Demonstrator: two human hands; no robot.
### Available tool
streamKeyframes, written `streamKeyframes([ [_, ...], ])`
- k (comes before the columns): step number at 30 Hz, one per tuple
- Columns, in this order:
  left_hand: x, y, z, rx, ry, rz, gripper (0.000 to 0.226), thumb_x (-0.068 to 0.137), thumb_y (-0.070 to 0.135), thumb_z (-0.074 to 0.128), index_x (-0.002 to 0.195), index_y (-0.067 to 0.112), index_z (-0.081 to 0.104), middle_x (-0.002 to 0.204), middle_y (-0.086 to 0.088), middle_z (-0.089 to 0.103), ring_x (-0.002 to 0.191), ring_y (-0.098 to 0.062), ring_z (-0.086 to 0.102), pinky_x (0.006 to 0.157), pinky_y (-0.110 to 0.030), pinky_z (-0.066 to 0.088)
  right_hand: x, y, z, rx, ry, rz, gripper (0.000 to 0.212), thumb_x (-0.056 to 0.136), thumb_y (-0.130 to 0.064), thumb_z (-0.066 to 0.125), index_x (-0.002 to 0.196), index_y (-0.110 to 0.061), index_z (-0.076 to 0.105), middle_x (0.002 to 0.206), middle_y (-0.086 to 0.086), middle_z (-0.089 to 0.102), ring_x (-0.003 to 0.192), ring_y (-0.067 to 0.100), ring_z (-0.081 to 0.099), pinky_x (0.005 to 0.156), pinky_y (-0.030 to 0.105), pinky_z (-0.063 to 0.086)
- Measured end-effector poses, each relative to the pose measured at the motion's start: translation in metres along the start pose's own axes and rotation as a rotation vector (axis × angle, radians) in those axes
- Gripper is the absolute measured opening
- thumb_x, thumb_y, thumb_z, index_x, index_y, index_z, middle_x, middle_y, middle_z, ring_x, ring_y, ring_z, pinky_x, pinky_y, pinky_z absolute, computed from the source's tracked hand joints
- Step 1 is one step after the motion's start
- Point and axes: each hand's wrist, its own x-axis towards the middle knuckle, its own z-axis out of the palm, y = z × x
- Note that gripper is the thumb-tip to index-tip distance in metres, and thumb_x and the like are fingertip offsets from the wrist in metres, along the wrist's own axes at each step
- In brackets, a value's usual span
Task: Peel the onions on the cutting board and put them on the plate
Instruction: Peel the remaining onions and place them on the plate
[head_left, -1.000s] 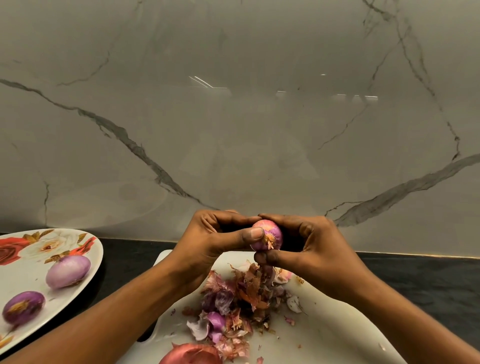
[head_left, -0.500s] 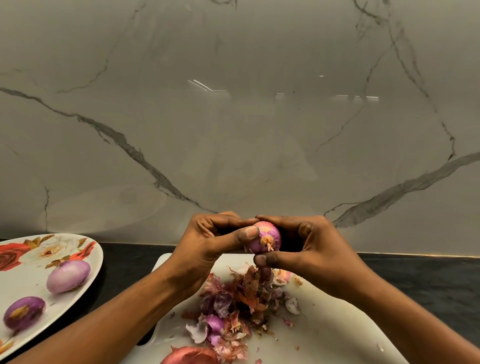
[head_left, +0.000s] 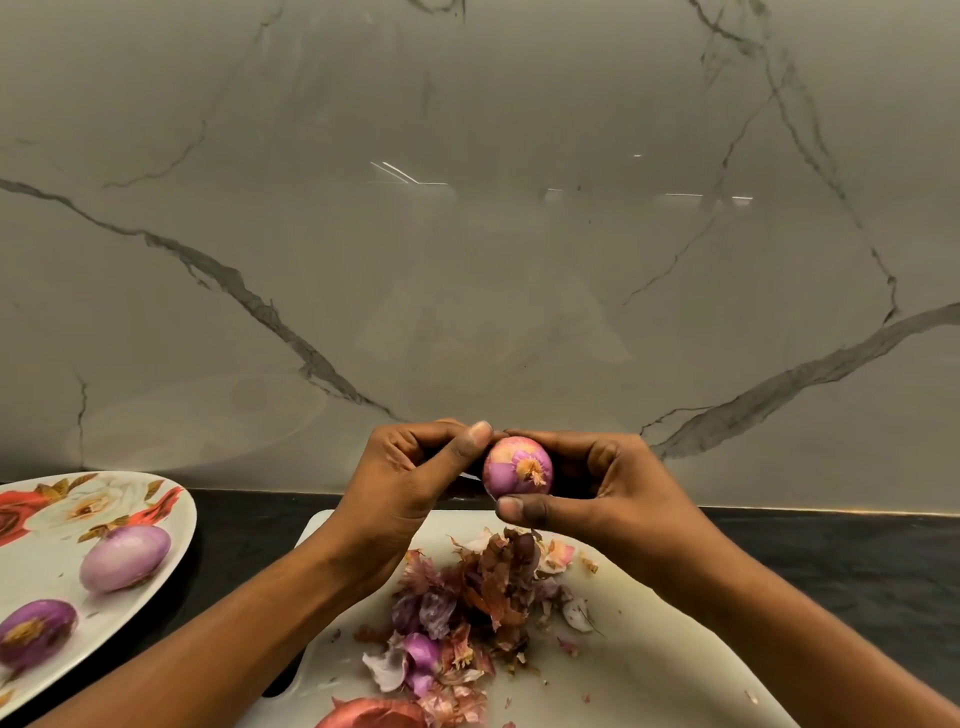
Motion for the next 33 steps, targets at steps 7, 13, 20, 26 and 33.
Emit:
streamKeyframes([
  [7, -0.001, 0.002, 0.001, -0.025, -0.055, 0.028, 0.035, 0.079, 0.012, 0.079, 0.114, 0.007, 0.08, 0.112, -0.012, 0.08, 0.111, -0.027, 0.076, 0.091, -0.03, 0.061, 0.001, -0.004, -0.008, 0.121, 0.022, 0.01, 0.045, 0.081, -0.004, 0.082, 0.124, -0.013, 0.075, 0.112, 0.009, 0.08, 0.107, 0.025, 0.076, 0.089, 0.03, 0.061],
  [13, 0.001, -0.003, -0.003, -0.026, -0.054, 0.068, 0.035, 0.083, 0.018, 0.08, 0.113, 0.002, 0.08, 0.105, -0.022, 0.074, 0.106, -0.035, 0.072, 0.098, -0.04, 0.06, 0.002, -0.003, -0.007, 0.166, 0.0, 0.048, 0.045, 0.082, -0.003, 0.081, 0.125, -0.013, 0.075, 0.114, 0.013, 0.079, 0.106, 0.025, 0.075, 0.089, 0.03, 0.059],
  [20, 0.004, -0.004, -0.006, -0.062, -0.009, 0.09, 0.026, 0.085, 0.021, 0.075, 0.101, 0.001, 0.082, 0.099, -0.021, 0.073, 0.095, -0.037, 0.073, 0.085, -0.04, 0.063, 0.001, -0.004, -0.006, 0.233, -0.047, 0.092, 0.043, 0.081, -0.009, 0.08, 0.123, -0.016, 0.076, 0.113, 0.016, 0.078, 0.098, 0.026, 0.074, 0.086, 0.028, 0.061],
  [26, 0.004, -0.004, -0.002, 0.004, 0.062, 0.08, 0.019, 0.082, 0.022, 0.075, 0.095, 0.013, 0.085, 0.096, -0.017, 0.079, 0.089, -0.031, 0.076, 0.079, -0.038, 0.065, 0.0, -0.005, -0.005, 0.219, -0.039, 0.117, 0.05, 0.074, -0.013, 0.083, 0.123, -0.019, 0.074, 0.109, 0.009, 0.079, 0.095, 0.021, 0.075, 0.083, 0.027, 0.061],
  [33, 0.007, -0.001, -0.01, 0.031, 0.134, 0.058, 0.023, 0.077, 0.016, 0.081, 0.097, 0.005, 0.082, 0.091, -0.016, 0.079, 0.081, -0.026, 0.074, 0.073, -0.034, 0.064, 0.004, -0.002, -0.01, 0.283, -0.018, 0.153, 0.06, 0.074, -0.008, 0.085, 0.13, -0.013, 0.064, 0.108, 0.013, 0.077, 0.094, 0.035, 0.076, 0.076, 0.03, 0.063],
])
